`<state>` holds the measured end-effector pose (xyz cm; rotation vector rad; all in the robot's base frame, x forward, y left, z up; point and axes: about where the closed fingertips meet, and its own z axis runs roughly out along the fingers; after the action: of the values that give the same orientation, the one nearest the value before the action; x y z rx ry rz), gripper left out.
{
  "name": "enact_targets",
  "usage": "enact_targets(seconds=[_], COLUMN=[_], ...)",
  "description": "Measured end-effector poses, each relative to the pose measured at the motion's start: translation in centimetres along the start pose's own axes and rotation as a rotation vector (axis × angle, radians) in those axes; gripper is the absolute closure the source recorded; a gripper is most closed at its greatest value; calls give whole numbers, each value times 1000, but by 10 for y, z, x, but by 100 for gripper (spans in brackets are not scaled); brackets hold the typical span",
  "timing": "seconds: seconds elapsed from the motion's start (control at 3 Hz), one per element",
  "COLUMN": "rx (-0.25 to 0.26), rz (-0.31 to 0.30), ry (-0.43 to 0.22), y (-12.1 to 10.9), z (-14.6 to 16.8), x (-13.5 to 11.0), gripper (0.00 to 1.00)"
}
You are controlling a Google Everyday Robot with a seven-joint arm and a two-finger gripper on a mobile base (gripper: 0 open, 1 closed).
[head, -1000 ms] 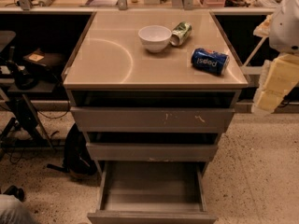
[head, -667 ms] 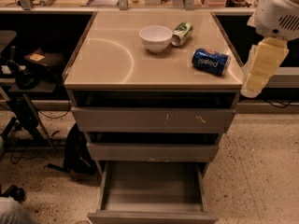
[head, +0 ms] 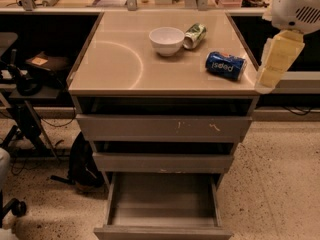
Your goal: Place pepsi can into bottom drawer
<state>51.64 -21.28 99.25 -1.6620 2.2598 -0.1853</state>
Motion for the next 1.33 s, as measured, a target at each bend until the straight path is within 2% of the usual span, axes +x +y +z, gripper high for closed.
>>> enact_targets(seconds=[0.33, 0.67, 1.0, 1.33], rx=[-20, -87, -138, -134], rz=[44, 100, 177, 176], ry=[-23, -21, -75, -117], y=[-45, -89, -118, -136], z=[25, 71, 112, 137], x=[5, 14, 16, 3], gripper=[0, 0, 0, 0])
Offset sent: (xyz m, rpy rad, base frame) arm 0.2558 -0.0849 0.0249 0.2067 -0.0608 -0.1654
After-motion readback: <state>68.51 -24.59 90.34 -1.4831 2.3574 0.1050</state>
